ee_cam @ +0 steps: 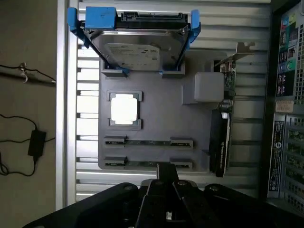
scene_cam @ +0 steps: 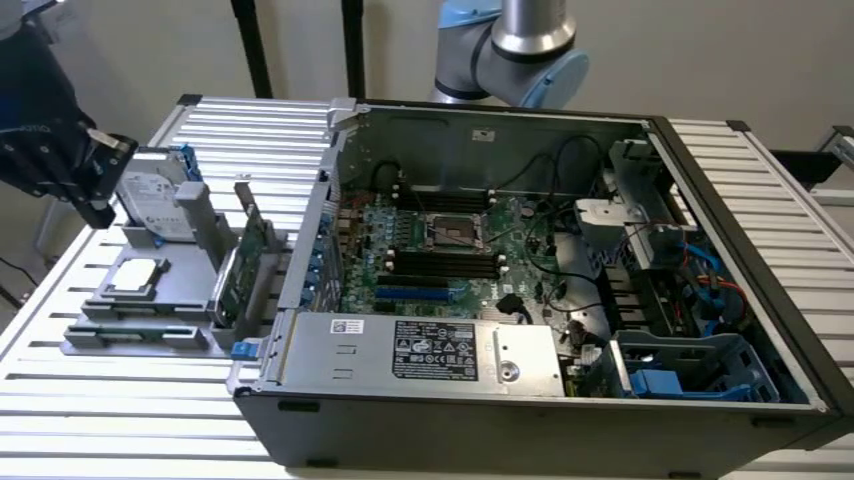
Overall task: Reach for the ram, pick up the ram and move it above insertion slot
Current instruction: 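Reach for the ram, then pick up the ram and move it above insertion slot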
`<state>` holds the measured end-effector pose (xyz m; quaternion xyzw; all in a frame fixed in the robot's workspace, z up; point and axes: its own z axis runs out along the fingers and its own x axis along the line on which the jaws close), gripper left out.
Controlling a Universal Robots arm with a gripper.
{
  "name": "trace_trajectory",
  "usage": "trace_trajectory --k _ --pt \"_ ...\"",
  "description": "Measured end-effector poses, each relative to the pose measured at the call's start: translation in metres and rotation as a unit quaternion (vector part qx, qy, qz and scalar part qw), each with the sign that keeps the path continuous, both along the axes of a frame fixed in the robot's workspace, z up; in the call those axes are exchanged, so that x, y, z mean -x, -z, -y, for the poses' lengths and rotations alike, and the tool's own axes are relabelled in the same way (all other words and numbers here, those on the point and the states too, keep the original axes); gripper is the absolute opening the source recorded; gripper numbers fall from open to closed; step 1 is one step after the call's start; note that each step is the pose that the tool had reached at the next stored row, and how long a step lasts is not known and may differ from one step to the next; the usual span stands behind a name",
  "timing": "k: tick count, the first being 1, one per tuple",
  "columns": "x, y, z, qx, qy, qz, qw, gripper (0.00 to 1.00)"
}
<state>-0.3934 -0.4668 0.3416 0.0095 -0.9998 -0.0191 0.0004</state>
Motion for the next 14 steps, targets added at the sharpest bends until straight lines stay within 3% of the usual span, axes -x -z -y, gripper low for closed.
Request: trace_trajectory --k 3,7,11,14 --pt "0.0054 0.0006 0.0092 0.0 0.0 0.0 1.0 0.11" --pt "0.0057 0.0007 0.0095 0.0 -0.002 0.0 1.0 0.11" --pt "0.0058 0.0008 0.0095 0.0 -0.037 0.0 0.9993 0.11" --pt "0.0058 0.0008 0.0095 0.0 -0.065 0.0 0.9979 0.11"
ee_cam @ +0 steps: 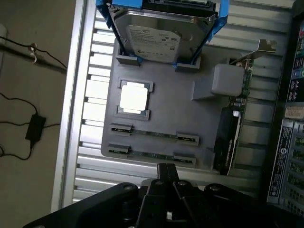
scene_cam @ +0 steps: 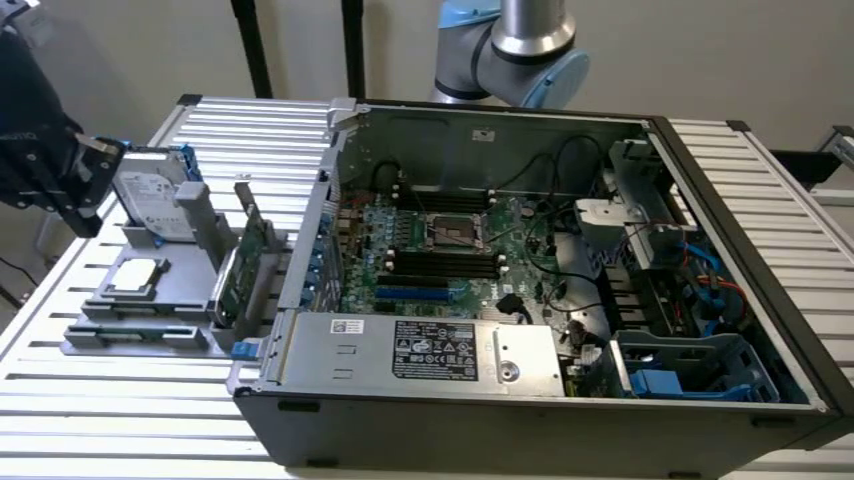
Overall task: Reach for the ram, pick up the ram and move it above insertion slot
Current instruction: 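Pick up the ram and move it above insertion slot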
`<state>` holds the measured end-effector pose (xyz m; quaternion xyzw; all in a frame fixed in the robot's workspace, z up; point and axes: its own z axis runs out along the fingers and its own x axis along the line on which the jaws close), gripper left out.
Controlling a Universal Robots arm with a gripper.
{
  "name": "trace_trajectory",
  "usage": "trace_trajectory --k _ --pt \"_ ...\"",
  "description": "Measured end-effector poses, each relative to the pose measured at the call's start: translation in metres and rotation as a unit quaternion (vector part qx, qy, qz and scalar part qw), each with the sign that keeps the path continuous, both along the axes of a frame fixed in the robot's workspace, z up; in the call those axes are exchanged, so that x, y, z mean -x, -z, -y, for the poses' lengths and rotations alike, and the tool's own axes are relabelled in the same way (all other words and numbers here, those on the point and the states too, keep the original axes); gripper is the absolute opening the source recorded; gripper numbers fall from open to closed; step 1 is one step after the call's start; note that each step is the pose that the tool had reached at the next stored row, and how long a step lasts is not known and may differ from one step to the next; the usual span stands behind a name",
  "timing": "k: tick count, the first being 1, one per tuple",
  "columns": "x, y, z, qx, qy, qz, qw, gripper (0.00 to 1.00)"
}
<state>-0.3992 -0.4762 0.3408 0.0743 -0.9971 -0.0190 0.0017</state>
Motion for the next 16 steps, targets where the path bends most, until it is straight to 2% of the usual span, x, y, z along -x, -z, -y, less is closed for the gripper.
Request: trace_trajectory --k 4,8,12,16 --pt "0.0 0.0 0.0 0.0 -0.036 0.0 0.9994 0.11" --pt "0.0 0.0 0.0 0.0 -0.072 0.0 0.9974 0.11" --pt "0.0 0.0 0.0 0.0 -0.109 0.0 0.9941 0.11" --pt "0.0 0.0 0.0 0.0 -0.145 -0.0001 0.9895 0.11"
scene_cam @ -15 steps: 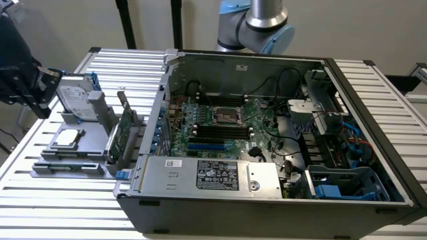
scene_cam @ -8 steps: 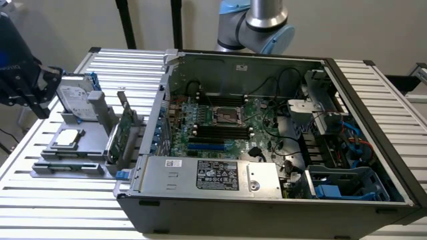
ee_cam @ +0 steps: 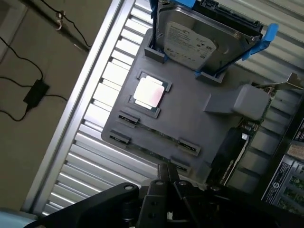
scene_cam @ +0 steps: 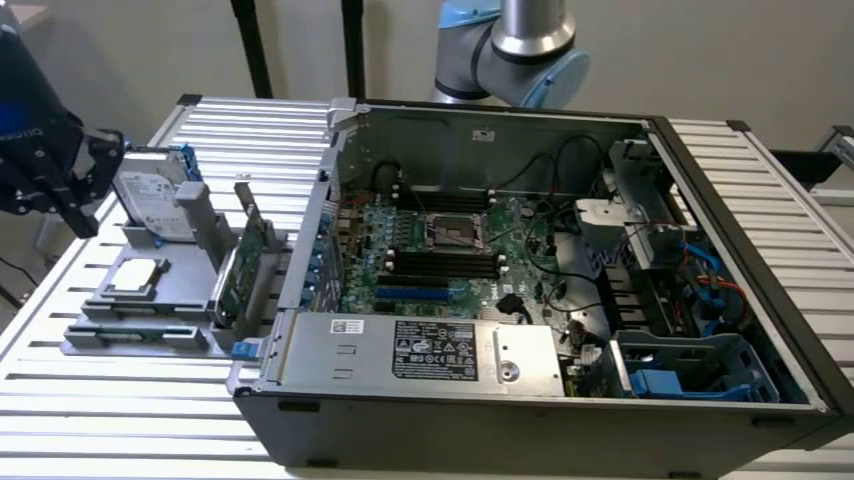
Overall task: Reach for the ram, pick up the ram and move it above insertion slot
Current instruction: 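Pick up the ram and move it above insertion slot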
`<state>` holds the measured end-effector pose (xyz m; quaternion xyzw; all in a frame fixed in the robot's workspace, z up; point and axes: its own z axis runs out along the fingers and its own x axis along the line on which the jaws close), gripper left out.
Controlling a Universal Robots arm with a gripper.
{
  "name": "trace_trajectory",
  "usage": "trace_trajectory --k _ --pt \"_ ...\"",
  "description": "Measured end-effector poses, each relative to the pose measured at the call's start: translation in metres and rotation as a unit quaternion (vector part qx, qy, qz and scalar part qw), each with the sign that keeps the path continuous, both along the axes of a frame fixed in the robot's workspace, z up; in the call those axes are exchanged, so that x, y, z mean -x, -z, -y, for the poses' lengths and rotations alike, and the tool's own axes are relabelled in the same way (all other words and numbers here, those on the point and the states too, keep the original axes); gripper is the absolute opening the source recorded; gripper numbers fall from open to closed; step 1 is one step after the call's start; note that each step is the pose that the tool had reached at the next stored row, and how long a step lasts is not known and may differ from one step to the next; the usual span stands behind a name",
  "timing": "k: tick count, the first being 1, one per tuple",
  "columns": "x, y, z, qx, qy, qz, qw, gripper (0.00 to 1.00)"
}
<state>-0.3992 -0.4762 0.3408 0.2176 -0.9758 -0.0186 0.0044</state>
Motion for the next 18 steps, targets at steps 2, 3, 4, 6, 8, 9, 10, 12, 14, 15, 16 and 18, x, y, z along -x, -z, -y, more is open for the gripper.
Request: trace_trajectory --k 2,3,4,6,8,9,10,12,14,15,16,18 --pt "0.0 0.0 0.0 0.0 -0.019 0.0 0.9998 0.11" --pt "0.0 0.0 0.0 0.0 -0.028 0.0 0.9996 0.11" --pt "0.0 0.0001 0.0 0.0 -0.036 0.0001 0.9993 0.11" --pt "0.0 0.0 0.0 0.0 -0.055 0.0 0.9985 0.11" --pt "0.0 0.0 0.0 0.0 -0.073 0.0 0.9974 0.11" --pt "0.0 0.0 0.0 0.0 -0.082 0.0 0.9967 0.11" --pt "0.0 0.0 0.0 0.0 -0.091 0.0 0.9958 0.11" --pt "0.0 0.0 0.0 0.0 -0.109 0.0 0.994 0.11" --pt "0.0 0.0 0.0 0.0 -0.128 0.0 0.9918 0.11" --pt "0.0 0.0 0.0 0.0 -0.137 0.0 0.9906 0.11" --pt "0.0 0.0 0.0 -0.0001 -0.146 0.0 0.9894 0.11" --pt "0.0 0.0 0.0 0.0 -0.164 0.0 0.9865 0.11"
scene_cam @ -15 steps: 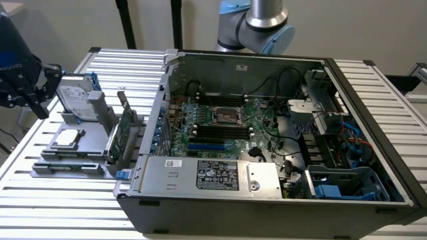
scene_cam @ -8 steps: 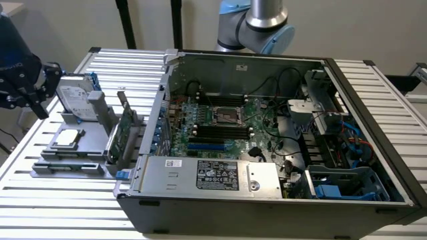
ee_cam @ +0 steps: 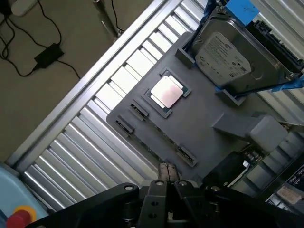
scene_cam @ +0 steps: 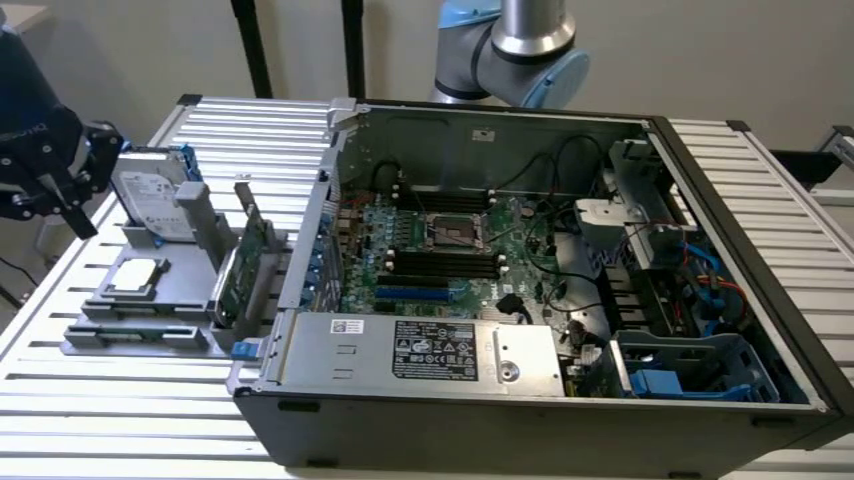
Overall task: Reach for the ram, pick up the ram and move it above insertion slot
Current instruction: 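Pick up the ram and move it above insertion slot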
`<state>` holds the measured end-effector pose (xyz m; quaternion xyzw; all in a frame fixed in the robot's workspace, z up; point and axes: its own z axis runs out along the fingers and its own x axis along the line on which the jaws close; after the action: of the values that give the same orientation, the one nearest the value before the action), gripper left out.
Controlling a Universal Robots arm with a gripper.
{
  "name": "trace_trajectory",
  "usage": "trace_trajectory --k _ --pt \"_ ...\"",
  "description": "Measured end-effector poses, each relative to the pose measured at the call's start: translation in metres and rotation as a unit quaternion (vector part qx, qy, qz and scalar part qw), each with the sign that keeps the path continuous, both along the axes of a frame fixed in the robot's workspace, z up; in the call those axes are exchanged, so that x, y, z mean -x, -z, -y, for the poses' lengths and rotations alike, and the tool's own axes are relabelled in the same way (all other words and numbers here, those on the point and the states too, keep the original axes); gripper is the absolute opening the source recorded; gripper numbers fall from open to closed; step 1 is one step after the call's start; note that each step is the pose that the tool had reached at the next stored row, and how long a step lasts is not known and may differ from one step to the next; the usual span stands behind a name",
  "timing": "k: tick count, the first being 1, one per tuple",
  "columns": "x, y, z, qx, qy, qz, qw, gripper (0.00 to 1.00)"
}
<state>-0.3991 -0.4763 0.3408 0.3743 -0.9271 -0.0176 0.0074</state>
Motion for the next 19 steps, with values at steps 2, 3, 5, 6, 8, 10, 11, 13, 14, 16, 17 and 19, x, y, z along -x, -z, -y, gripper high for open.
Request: trace_trajectory --k 2,3,5,6,8,10,11,13,14,16,17,19 --pt "0.0 0.0001 0.0 0.0 -0.018 0.0 0.9998 0.11" --pt "0.0 0.0002 0.0 0.0 -0.027 0.0001 0.9996 0.11" --pt "0.0 0.0003 0.0 0.0 -0.045 0.0 0.999 0.11" --pt "0.0 0.0003 0.0 0.0 -0.054 0.0 0.9985 0.11" --pt "0.0 0.0005 0.0 0.0 -0.072 0.0 0.9974 0.11" --pt "0.0 0.0006 0.0 0.0 -0.09 0.0001 0.9959 0.11" --pt "0.0 0.0008 0.0 0.0 -0.1 0.0001 0.995 0.11" --pt "0.0 0.0009 0.0 0.0 -0.118 0.0001 0.993 0.11" --pt "0.0 0.001 0.0 0.0 -0.127 0.0001 0.992 0.11" --pt "0.0 0.0012 0.0 0.0 -0.144 0.0002 0.9895 0.11" --pt "0.0 0.0013 0.0 0.0 -0.153 0.0002 0.9882 0.11" --pt "0.0 0.0016 0.0 0.0001 -0.172 0.0004 0.9851 0.11"
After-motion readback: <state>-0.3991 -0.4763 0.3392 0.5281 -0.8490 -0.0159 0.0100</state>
